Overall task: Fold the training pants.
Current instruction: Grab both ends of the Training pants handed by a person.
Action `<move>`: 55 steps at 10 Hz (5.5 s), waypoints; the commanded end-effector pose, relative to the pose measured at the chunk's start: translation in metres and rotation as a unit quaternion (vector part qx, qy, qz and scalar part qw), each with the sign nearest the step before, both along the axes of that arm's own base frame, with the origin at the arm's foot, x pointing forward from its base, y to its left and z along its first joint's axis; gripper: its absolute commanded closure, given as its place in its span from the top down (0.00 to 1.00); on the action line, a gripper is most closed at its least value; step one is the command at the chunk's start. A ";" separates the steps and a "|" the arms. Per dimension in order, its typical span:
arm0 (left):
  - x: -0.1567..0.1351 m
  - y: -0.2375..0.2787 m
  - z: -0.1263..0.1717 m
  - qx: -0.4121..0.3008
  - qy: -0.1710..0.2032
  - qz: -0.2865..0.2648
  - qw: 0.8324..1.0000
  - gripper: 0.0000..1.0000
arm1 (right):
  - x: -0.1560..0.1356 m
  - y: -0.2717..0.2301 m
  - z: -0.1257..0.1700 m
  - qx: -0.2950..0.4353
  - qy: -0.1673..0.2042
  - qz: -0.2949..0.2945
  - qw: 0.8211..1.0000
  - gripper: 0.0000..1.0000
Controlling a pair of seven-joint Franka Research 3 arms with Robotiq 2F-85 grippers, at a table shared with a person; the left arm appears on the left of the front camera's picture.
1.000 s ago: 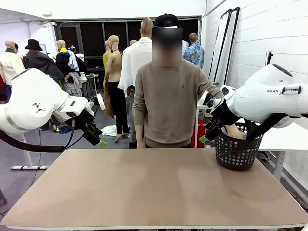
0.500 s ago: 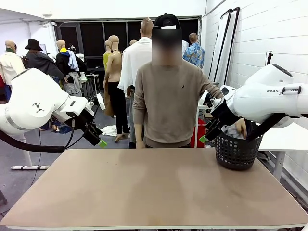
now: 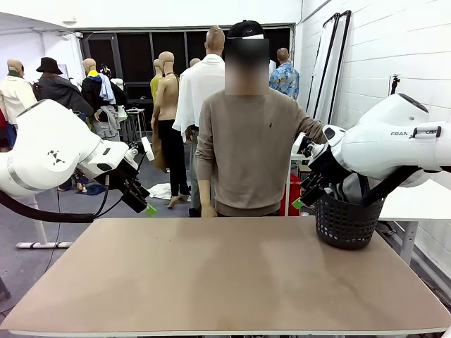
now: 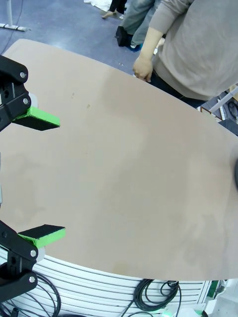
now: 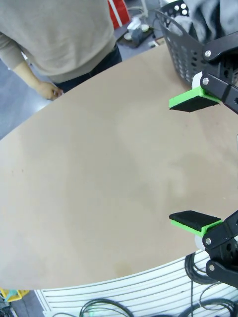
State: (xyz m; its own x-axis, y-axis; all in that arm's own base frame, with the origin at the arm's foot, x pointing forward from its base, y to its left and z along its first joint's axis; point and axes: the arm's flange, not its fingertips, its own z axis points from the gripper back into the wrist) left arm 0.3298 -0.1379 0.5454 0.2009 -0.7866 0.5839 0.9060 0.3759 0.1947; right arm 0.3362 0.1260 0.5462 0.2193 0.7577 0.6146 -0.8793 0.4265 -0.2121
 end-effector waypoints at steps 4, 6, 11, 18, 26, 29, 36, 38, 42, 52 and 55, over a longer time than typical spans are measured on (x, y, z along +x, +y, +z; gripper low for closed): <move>0.001 0.002 -0.001 -0.004 0.002 -0.005 1.000 1.00 | 0.001 0.000 -0.001 0.002 0.002 0.005 1.000 1.00; 0.001 0.002 -0.001 -0.004 0.002 -0.005 1.000 1.00 | 0.001 0.000 -0.001 0.002 0.002 0.005 1.000 1.00; 0.001 0.002 -0.001 -0.004 0.002 -0.005 1.000 1.00 | 0.001 0.000 -0.001 0.002 0.002 0.005 1.000 1.00; 0.001 0.002 -0.001 -0.004 0.002 -0.005 1.000 1.00 | 0.001 0.000 -0.001 0.002 0.002 0.005 1.000 1.00; 0.001 0.002 -0.001 -0.004 0.002 -0.005 1.000 1.00 | 0.001 0.000 -0.001 0.002 0.002 0.005 1.000 1.00; 0.001 0.002 -0.001 -0.004 0.002 -0.005 1.000 1.00 | 0.001 0.000 -0.001 0.002 0.002 0.005 1.000 1.00; 0.001 0.002 -0.001 -0.004 0.002 -0.005 1.000 1.00 | 0.001 0.000 -0.001 0.002 0.002 0.005 1.000 1.00; 0.001 0.002 -0.001 -0.004 0.002 -0.005 1.000 1.00 | 0.001 0.000 -0.001 0.002 0.002 0.005 1.000 1.00; 0.001 0.002 -0.001 -0.004 0.002 -0.005 1.000 1.00 | 0.001 0.000 -0.001 0.002 0.002 0.005 1.000 1.00; 0.001 0.002 -0.001 -0.004 0.002 -0.005 1.000 1.00 | 0.001 0.000 -0.001 0.002 0.002 0.005 1.000 1.00; 0.001 0.002 -0.001 -0.004 0.002 -0.005 1.000 1.00 | 0.001 0.000 -0.001 0.002 0.002 0.005 1.000 1.00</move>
